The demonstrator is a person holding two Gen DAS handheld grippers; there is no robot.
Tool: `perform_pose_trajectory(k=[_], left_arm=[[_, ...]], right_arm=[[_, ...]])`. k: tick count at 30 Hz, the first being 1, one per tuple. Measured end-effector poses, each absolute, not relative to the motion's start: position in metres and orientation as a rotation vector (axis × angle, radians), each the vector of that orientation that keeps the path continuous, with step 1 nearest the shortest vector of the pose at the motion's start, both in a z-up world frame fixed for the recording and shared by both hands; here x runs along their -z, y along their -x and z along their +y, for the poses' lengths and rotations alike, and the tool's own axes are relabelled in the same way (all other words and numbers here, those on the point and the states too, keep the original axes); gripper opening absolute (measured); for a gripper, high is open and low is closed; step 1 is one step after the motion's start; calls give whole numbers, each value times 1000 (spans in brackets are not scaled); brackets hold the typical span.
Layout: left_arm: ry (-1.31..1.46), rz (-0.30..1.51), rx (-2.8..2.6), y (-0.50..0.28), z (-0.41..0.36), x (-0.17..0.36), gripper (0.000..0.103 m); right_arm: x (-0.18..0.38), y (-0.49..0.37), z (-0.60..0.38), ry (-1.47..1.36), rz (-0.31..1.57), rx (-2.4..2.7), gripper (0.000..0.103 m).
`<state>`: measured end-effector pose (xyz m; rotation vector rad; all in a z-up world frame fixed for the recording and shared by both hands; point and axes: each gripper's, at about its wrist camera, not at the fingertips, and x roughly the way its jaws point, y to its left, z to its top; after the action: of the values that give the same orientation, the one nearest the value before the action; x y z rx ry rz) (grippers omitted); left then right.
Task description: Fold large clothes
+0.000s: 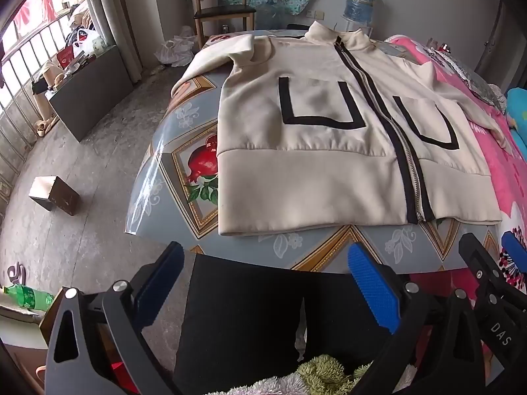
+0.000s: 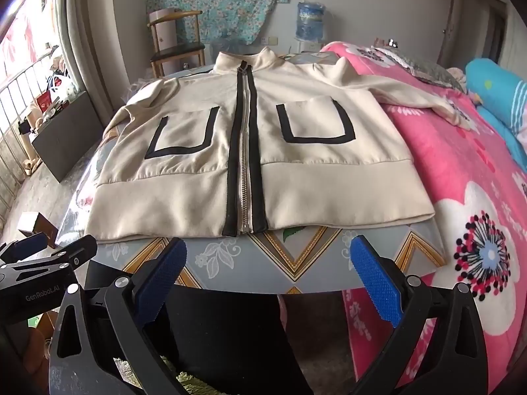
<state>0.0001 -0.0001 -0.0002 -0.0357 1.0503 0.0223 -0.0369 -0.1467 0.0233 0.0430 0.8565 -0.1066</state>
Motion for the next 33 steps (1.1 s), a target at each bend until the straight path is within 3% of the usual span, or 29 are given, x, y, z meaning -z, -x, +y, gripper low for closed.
perform_pose_trajectory(k=[33], left_arm=[[46,1046,-16,1,1,-3,98]], right_arm=[[-24,36,-146,-40,852,107,96]])
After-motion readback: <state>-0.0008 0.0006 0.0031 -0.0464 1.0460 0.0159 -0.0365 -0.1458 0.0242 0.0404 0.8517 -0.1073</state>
